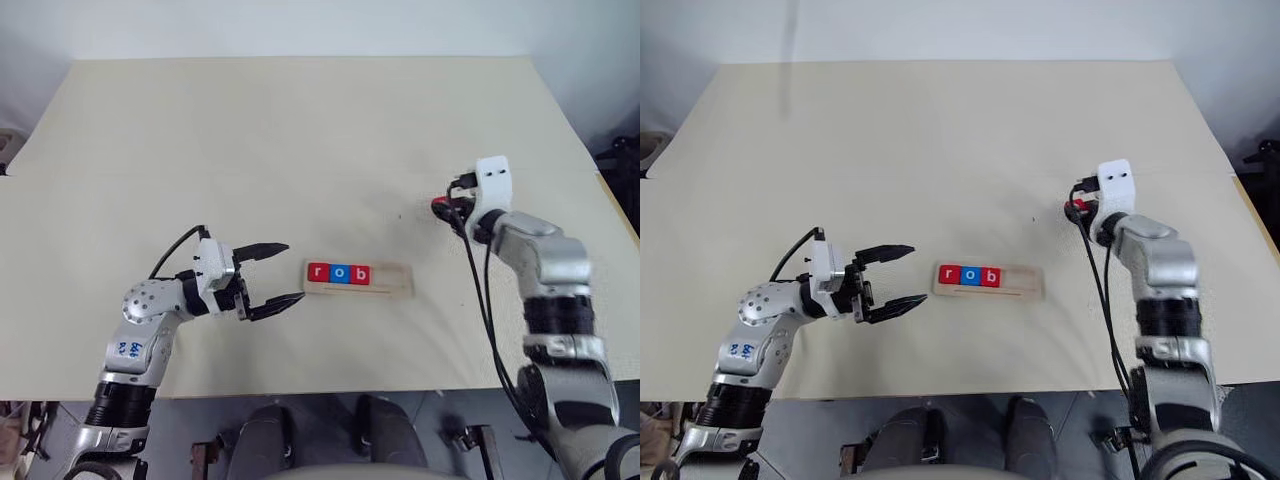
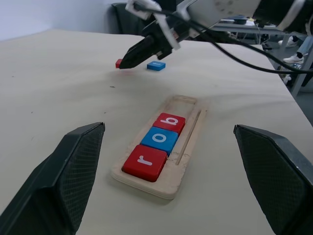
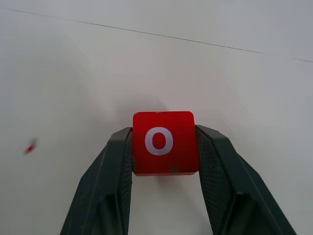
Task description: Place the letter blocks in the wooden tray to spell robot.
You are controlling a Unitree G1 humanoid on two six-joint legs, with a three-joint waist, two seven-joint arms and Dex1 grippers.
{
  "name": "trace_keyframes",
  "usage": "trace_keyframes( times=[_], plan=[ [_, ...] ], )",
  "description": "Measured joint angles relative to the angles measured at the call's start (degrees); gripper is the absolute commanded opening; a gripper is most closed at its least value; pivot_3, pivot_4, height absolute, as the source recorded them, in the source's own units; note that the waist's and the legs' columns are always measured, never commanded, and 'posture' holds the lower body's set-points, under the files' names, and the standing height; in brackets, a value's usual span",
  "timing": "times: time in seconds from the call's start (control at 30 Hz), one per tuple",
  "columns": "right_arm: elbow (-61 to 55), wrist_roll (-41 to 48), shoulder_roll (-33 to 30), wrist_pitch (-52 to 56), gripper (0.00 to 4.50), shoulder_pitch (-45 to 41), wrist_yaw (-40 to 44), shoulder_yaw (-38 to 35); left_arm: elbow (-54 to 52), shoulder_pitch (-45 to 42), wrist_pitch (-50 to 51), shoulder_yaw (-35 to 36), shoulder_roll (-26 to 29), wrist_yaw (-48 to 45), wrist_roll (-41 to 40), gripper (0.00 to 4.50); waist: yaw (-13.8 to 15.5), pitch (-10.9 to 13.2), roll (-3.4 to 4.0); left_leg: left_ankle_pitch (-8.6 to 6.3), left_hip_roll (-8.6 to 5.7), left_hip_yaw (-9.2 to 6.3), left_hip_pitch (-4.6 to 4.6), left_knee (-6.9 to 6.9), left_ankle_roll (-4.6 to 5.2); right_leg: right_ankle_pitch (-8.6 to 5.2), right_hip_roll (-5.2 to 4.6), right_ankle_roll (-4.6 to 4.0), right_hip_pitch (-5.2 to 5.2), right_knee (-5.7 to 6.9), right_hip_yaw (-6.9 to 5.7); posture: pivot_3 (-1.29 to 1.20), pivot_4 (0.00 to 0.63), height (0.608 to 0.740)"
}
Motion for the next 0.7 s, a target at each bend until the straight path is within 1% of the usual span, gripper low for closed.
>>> trace_keyframes(
  times=[0.03,0.13,0.2,0.23,0.33,0.43,0.53,0.6,0.63,0.7],
  plan=[
    [-6.21,1.01,-0.27,3.93,1.46,3.08,-0.55,-1.53,0.70,-0.48,-0.01,-0.28,-0.10,-0.64,0.00,4.50,0.16,0.00,0.00,0.00,0.00,-0.01,0.00,0.00,0.00,0.00,0.00,0.00,0.00,0.00,-0.01,0.00,0.150,0.740],
    [-19.52,3.22,-0.20,12.81,1.46,10.95,-2.17,-4.37,2.32,-1.32,-0.02,-0.74,-0.28,-1.91,0.00,4.50,0.36,0.00,0.00,-0.01,0.00,0.01,0.00,0.00,0.01,0.00,0.00,0.00,-0.02,0.01,0.01,0.00,0.150,0.740],
    [-26.17,4.30,1.17,17.82,1.46,15.05,-3.69,-6.49,3.30,-2.02,-0.02,-1.10,-0.37,-2.70,0.00,4.50,0.56,0.00,0.00,-0.01,0.00,0.02,0.00,0.00,0.01,0.00,0.00,0.00,-0.06,0.02,0.04,0.00,0.150,0.740],
    [-30.87,4.71,2.98,20.47,1.46,18.11,-4.78,-8.41,3.94,-2.61,-0.02,-1.29,-0.49,-3.19,0.00,4.50,0.80,0.00,0.00,-0.01,0.00,0.00,-0.01,-0.01,0.01,-0.01,0.01,-0.02,-0.08,0.04,0.03,0.00,0.150,0.740],
    [-38.10,5.52,7.35,25.09,1.46,24.61,-6.94,-10.33,4.41,-3.05,-0.06,-1.50,-0.52,-4.03,0.01,4.50,0.90,0.00,0.00,-0.02,0.00,0.05,-0.01,-0.01,0.03,-0.01,0.02,-0.02,-0.09,0.03,0.10,0.00,0.150,0.740],
    [-40.95,5.54,9.07,26.41,1.46,25.95,-8.36,-11.16,4.74,-3.29,-0.06,-1.58,-0.57,-4.74,0.01,4.50,0.92,-0.01,0.00,-0.03,-0.01,0.03,0.01,-0.01,0.04,0.00,0.02,-0.02,-0.11,0.05,0.11,0.00,0.150,0.740],
    [-42.08,5.94,9.61,26.39,2.57,27.60,-8.43,-10.88,5.88,-3.84,-0.06,-1.55,-0.52,-5.05,0.01,4.50,0.94,-0.01,0.00,-0.03,-0.01,0.02,0.00,-0.02,0.04,-0.02,0.02,-0.04,-0.12,0.07,0.10,0.00,0.150,0.740],
    [-42.03,6.53,9.53,26.31,3.13,27.57,-7.97,-10.89,6.02,-4.14,-0.08,-1.54,-0.50,-5.33,0.02,4.50,0.94,-0.02,-0.02,-0.03,-0.02,0.03,0.00,-0.02,0.04,-0.01,0.02,-0.04,-0.12,0.05,0.11,0.00,0.150,0.740],
    [-41.19,7.25,8.38,25.95,3.47,27.17,-6.65,-10.88,6.02,-4.28,-0.10,-1.53,-0.46,-5.37,0.02,4.50,0.93,-0.02,-0.02,-0.03,-0.02,0.04,0.00,-0.02,0.05,-0.01,0.02,-0.03,-0.12,0.04,0.12,0.00,0.150,0.740],
    [-38.49,8.41,3.83,24.39,4.17,25.91,-3.32,-10.82,6.00,-4.43,-0.16,-1.46,-0.34,-5.37,0.02,4.50,0.94,-0.02,-0.02,-0.04,-0.03,0.05,0.00,-0.01,0.06,-0.01,0.02,-0.02,-0.12,0.03,0.12,0.00,0.150,0.740]
  ],
)
